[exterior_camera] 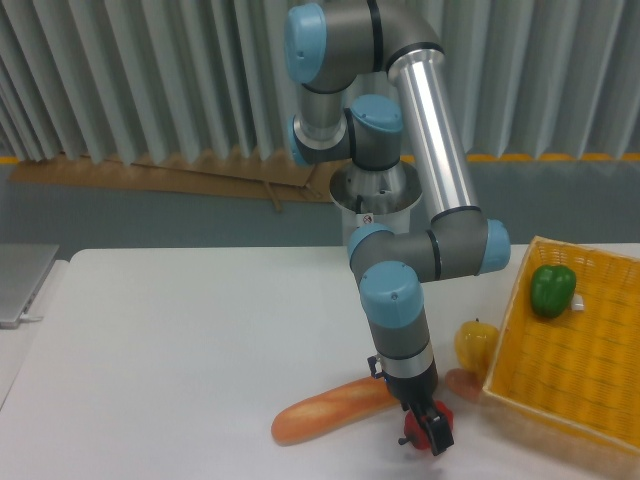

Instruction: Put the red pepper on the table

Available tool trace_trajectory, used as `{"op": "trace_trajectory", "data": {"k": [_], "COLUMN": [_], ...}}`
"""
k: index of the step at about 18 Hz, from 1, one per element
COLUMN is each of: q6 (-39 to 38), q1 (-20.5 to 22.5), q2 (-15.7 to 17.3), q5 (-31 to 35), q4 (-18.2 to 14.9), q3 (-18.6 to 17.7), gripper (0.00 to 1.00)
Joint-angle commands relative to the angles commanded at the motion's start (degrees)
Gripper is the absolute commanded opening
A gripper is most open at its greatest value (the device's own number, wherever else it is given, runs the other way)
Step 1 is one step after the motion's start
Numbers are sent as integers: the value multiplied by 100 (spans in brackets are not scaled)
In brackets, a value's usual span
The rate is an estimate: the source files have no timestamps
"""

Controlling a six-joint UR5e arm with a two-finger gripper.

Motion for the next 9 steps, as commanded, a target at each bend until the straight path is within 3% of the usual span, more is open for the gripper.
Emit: {"op": "trace_trajectory", "data": {"k": [6,9], "q6": [44,70], "q1": [167,316], "q2": [-70,-175], "q5": [-18,-44], "q4": [9,403], "q3": [-26,-26], "gripper": [100,100]}}
